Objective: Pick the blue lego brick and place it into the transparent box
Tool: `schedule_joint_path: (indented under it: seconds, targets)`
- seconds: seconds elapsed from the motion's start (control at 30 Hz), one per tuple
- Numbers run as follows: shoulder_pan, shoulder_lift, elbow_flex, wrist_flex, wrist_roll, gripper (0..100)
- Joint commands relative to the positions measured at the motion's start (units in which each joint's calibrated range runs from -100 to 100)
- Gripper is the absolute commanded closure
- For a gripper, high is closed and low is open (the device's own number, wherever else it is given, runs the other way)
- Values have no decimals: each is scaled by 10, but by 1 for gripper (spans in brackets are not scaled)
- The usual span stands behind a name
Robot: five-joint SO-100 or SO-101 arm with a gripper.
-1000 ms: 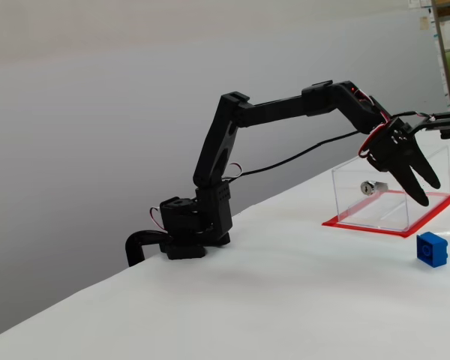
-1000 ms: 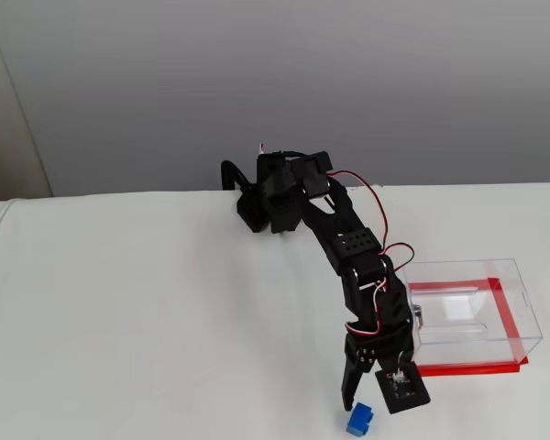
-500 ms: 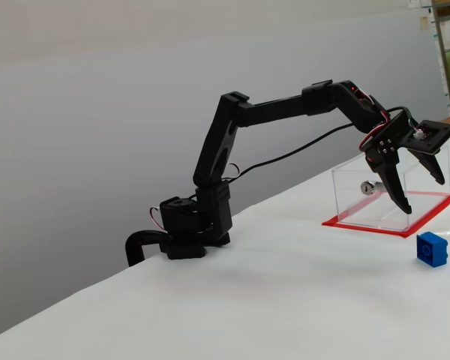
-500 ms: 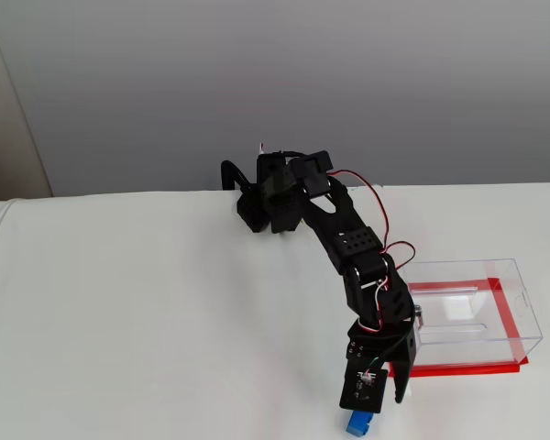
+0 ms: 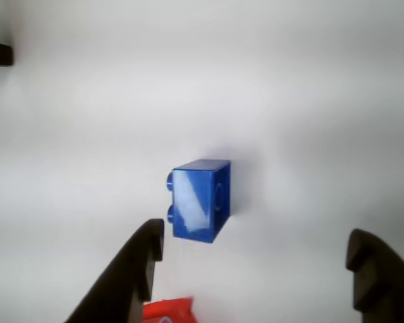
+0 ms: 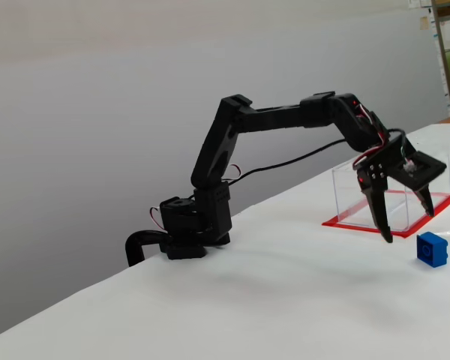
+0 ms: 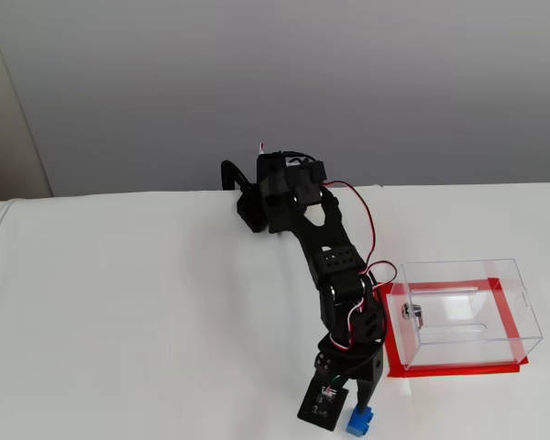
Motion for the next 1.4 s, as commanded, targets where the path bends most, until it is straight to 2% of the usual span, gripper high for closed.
schedule_joint_path:
  seconds: [0.0,1.37]
  targets:
    - [13,-2,-32,-2,1,70]
    - [-35,144,-191,-6,-4,70]
